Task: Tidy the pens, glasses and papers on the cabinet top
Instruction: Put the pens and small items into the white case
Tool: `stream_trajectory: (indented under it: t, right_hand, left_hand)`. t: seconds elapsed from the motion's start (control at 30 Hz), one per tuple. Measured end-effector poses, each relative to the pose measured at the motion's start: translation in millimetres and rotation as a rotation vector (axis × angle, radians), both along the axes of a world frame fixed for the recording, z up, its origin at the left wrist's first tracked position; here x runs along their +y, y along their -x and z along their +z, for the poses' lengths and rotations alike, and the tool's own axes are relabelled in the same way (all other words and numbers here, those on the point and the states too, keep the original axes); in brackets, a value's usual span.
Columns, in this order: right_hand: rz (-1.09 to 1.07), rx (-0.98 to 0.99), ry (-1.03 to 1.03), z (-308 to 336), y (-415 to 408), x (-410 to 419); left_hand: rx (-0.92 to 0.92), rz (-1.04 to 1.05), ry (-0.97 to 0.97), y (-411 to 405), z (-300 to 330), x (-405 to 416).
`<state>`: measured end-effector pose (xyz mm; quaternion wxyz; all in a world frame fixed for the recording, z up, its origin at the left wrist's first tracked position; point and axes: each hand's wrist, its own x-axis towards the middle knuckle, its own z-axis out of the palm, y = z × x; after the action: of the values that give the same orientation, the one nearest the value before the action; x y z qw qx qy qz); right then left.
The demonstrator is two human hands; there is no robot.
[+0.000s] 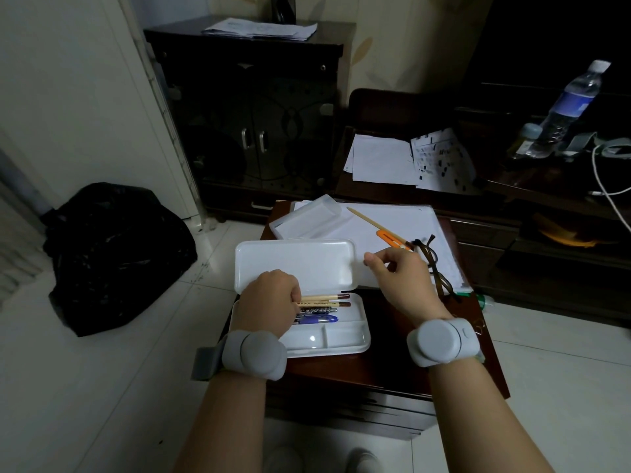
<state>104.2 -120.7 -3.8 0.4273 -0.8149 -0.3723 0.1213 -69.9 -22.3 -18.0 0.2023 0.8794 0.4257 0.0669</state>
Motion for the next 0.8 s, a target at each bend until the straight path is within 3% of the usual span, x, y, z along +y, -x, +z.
stream_trajectory:
  t: [0.8]
  right_hand:
    - [0.034, 0.006, 0.051, -12, -2, 3]
  left_hand:
    - [-0.047, 0.055, 0.012, 3, 0, 1]
